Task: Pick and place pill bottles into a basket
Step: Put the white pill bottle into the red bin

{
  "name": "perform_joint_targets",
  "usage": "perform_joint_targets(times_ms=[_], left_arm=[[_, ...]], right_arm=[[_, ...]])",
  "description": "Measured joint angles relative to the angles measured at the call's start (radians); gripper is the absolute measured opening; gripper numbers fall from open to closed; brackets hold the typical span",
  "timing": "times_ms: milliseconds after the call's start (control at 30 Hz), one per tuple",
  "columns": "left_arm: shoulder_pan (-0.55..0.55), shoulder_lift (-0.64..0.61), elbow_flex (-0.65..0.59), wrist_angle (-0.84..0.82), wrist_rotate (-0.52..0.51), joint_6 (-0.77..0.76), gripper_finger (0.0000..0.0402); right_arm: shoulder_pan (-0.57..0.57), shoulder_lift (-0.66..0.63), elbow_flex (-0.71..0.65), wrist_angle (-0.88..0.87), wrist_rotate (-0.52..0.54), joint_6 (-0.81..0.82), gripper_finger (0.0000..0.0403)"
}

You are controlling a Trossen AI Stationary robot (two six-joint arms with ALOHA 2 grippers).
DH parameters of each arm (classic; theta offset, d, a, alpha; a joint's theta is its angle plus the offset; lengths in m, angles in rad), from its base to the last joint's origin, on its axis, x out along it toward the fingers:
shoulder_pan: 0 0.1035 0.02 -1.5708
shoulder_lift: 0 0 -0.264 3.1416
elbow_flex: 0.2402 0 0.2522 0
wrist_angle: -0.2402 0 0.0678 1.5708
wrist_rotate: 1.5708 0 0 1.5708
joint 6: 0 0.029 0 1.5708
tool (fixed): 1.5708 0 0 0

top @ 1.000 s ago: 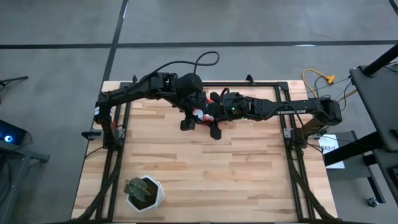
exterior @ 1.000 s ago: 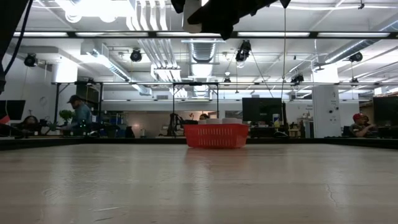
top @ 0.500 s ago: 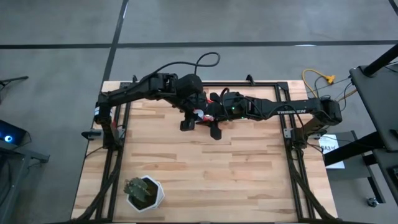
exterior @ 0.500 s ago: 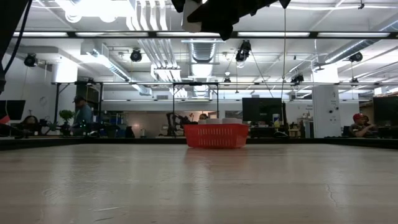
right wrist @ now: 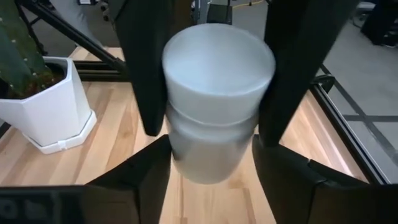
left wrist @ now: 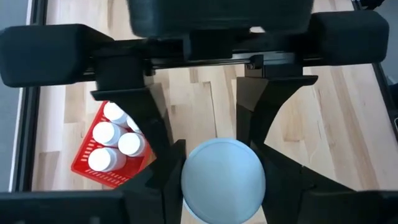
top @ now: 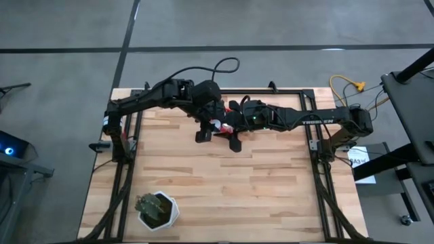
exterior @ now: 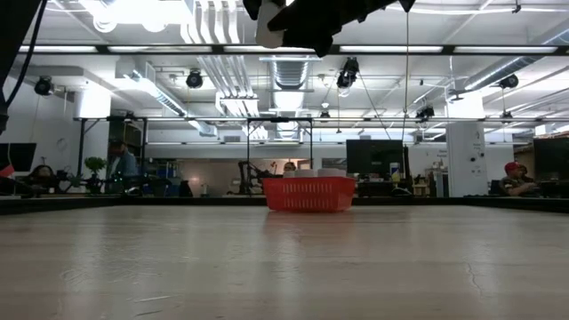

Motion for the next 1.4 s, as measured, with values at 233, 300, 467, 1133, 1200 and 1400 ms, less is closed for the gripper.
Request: perform_joint_targets(times_ms=[233,300,467,1133,1200,1400], left_arm=[[0.000,0.000,0.000,-0.014,-0.001,0.003,0.0140],[0.000,0.000,0.002,-0.016,-0.002,0.005,0.0140],[0.002,0.000,0.002,-0.019,-0.022,0.008,0.0140],[0.042,-0.016,0.000,-0.023,-0.017,0.015,0.0140],[0.050,-0.017,-0.011,0.017,-0.016,0.016,0.0140],[0.076,-0.017,-0.027,0.121,-0.012,0.062,0.0140]], right_arm=[[-0.002,0.000,0.000,0.010,0.009,0.026,0.0260],[-0.003,0.000,0.000,0.010,0.025,0.026,0.0276],[-0.014,0.000,0.000,0.010,0.084,-0.030,0.0310],[-0.167,-0.134,-0.001,-0.210,0.116,-0.073,0.0329],[-0.185,-0.174,-0.001,-0.213,0.115,-0.075,0.0329],[-0.234,-0.316,-0.001,-0.212,0.114,-0.075,0.0334]])
